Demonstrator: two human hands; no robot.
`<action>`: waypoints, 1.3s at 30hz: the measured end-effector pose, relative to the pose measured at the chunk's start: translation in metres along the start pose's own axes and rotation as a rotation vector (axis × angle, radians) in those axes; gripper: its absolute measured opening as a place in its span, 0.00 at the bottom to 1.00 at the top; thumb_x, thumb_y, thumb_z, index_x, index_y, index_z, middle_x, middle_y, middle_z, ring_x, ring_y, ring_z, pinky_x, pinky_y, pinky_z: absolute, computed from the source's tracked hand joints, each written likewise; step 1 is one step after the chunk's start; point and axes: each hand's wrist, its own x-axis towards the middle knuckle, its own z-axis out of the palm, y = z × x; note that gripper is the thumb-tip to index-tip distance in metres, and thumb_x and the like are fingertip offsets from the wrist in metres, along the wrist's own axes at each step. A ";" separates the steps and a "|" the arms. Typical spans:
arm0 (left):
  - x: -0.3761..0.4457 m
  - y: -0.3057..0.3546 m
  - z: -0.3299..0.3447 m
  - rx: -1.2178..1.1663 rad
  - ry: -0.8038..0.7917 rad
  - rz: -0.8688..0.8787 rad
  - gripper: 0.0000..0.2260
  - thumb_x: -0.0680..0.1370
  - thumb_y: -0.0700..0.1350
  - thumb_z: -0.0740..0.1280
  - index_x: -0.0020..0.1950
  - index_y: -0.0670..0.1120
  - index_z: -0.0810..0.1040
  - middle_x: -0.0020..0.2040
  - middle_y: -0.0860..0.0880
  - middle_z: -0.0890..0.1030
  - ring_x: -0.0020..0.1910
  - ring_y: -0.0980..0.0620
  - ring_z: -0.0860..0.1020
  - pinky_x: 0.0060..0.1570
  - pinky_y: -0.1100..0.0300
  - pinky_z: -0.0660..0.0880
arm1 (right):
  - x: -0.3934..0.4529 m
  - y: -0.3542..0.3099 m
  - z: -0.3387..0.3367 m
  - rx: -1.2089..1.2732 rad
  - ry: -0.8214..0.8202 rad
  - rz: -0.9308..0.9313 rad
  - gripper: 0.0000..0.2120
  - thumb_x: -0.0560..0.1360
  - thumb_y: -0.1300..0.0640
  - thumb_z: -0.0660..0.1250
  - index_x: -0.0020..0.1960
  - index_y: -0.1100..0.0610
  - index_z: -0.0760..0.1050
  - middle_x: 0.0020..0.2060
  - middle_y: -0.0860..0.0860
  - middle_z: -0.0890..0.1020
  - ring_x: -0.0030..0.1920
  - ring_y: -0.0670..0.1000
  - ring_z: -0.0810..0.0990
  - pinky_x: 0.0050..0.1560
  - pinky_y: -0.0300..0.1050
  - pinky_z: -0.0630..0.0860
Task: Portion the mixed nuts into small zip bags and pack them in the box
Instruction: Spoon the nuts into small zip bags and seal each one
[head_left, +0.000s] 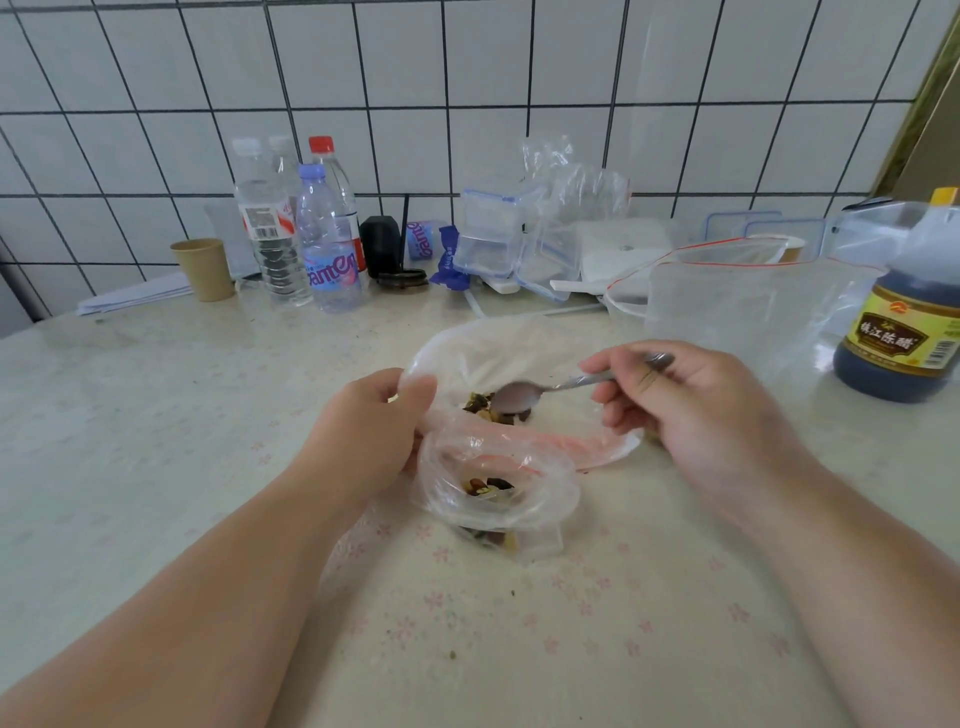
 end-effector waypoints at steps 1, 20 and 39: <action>0.000 0.001 0.001 -0.016 0.000 -0.002 0.13 0.84 0.55 0.64 0.44 0.55 0.85 0.39 0.47 0.88 0.38 0.44 0.87 0.50 0.42 0.85 | -0.001 0.002 0.004 -0.046 -0.035 -0.004 0.10 0.79 0.56 0.66 0.44 0.53 0.86 0.35 0.52 0.83 0.34 0.49 0.80 0.38 0.38 0.78; 0.002 -0.001 0.003 0.114 0.044 0.024 0.09 0.78 0.48 0.71 0.51 0.63 0.83 0.38 0.60 0.86 0.36 0.57 0.85 0.39 0.54 0.84 | 0.001 0.007 0.008 -0.208 0.281 0.043 0.10 0.76 0.58 0.65 0.39 0.52 0.83 0.32 0.50 0.85 0.31 0.48 0.83 0.34 0.39 0.77; -0.002 -0.001 0.006 -0.227 -0.078 -0.052 0.12 0.76 0.46 0.65 0.47 0.60 0.86 0.48 0.43 0.89 0.52 0.36 0.86 0.58 0.32 0.80 | 0.010 0.015 0.025 -0.133 0.234 0.282 0.09 0.78 0.62 0.63 0.46 0.58 0.83 0.33 0.52 0.86 0.36 0.53 0.86 0.37 0.41 0.81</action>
